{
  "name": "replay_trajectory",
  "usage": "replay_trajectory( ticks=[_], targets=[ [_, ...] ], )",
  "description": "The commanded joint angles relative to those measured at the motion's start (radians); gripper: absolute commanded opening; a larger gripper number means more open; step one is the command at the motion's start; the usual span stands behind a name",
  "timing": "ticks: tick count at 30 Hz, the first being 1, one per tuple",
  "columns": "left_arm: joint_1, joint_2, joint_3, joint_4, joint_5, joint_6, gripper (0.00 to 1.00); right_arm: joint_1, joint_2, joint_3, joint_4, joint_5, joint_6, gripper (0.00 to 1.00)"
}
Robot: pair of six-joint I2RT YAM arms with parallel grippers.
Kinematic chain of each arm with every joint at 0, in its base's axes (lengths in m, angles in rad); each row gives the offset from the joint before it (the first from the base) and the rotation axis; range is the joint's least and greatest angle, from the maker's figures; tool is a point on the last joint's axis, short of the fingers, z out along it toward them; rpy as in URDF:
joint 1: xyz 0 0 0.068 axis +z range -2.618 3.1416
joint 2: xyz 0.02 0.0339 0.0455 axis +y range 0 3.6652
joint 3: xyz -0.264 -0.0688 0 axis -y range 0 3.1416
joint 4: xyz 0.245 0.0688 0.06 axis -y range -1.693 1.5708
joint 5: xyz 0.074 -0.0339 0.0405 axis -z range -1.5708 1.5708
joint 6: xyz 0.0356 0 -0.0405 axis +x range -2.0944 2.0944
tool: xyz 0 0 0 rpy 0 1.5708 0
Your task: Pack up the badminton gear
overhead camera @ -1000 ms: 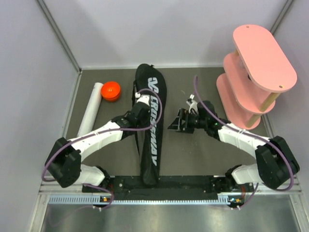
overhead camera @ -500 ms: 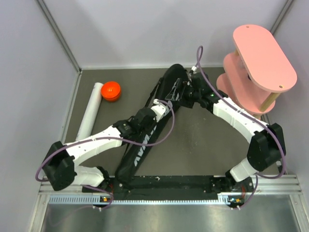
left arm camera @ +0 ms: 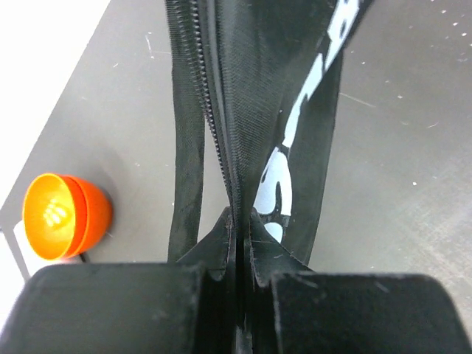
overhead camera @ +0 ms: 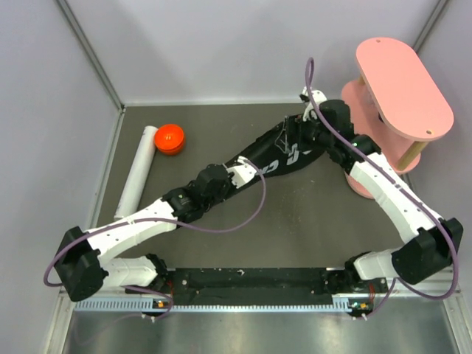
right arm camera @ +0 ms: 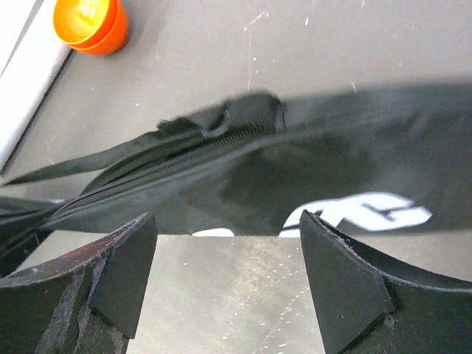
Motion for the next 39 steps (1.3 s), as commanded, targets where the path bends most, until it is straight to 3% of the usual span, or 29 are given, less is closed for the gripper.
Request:
replay_trajectory(
  ticks=[1,11,13,16,17,19,20,23,30,34,36,39],
  targets=[
    [-0.002,-0.038,-0.017,0.156,-0.08,0.103,0.0,-0.064,-0.06,0.044,0.016,-0.097,-0.159,0.77],
    [-0.013,-0.096,-0.097,0.229,-0.086,0.158,0.0,-0.096,-0.06,0.0,-0.012,-0.367,-0.122,0.85],
    [-0.019,-0.097,-0.109,0.237,-0.083,0.16,0.0,-0.096,-0.057,-0.005,-0.023,-0.354,-0.099,0.85],
    [-0.035,-0.087,-0.115,0.271,-0.1,0.147,0.0,-0.093,-0.065,0.016,-0.131,-0.063,0.149,0.81],
    [-0.044,-0.079,-0.117,0.304,-0.13,0.131,0.0,-0.093,-0.07,0.032,-0.18,0.018,0.306,0.81],
    [-0.053,-0.065,-0.128,0.337,-0.169,0.112,0.0,-0.046,-0.112,0.0,-0.181,0.065,0.419,0.82],
    [-0.068,-0.049,-0.132,0.385,-0.205,0.1,0.0,-0.015,-0.123,-0.026,-0.199,0.234,0.553,0.87],
    [-0.11,-0.007,-0.154,0.47,-0.276,0.117,0.0,0.077,-0.094,-0.013,-0.234,0.309,0.633,0.93],
    [-0.183,0.114,-0.166,0.663,-0.479,0.181,0.0,0.22,-0.001,0.01,-0.277,0.458,0.818,0.95],
    [-0.229,0.136,-0.187,0.72,-0.505,0.169,0.0,0.229,0.035,-0.04,-0.276,0.479,0.941,0.76],
    [-0.245,0.133,-0.204,0.723,-0.496,0.155,0.0,0.23,0.053,-0.039,-0.274,0.51,0.944,0.7],
    [-0.268,0.127,-0.23,0.72,-0.467,0.146,0.0,0.23,0.079,-0.016,-0.268,0.533,0.923,0.54]
  ],
)
